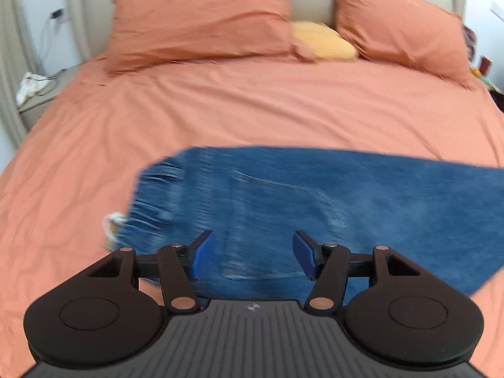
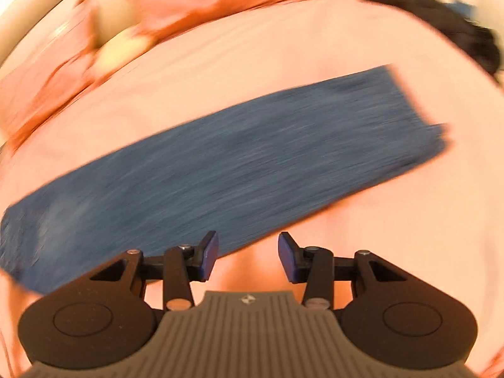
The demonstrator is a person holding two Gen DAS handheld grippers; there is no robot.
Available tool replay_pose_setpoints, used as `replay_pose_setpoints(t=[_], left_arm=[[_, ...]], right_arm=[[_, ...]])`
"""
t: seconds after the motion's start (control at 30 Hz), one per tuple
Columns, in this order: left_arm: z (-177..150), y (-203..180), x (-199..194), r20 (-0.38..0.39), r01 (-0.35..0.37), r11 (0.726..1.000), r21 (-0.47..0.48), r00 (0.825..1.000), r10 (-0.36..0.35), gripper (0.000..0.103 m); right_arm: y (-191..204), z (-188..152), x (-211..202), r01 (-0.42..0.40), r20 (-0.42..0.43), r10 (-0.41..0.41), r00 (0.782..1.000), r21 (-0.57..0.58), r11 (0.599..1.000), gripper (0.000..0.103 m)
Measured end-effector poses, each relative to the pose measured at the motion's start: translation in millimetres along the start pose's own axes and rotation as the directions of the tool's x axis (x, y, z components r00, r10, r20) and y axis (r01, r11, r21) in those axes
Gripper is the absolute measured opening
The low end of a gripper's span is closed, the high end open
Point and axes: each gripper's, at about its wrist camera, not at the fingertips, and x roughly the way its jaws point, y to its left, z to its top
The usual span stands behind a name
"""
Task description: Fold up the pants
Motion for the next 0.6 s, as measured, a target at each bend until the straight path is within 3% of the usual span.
replay_pose_setpoints(t=[0.2,0.33,0.6], left_arm=[[-10,-53,23,-0.052,0.045,0.997,0.057,0.998,-0.042,0.067],[-13,-74,46,-0.093,0.029,0.997,0.07,0.995,-0.023,0.067],[-15,-83,83,-0.151,-0.036,0.998,0.051,0.988,0.043,0.064]], right_arm=[[-109,39,-9,0.089,0.043,-0.096,0.994,0.14,0.986,0.039],[-171,60,-7,0.118,0.064,-0.136,0.989,0.231,0.966,0.036],[-223,90,56,0.059,0.043,-0.084,0.996,0.404,0.913,0.031]])
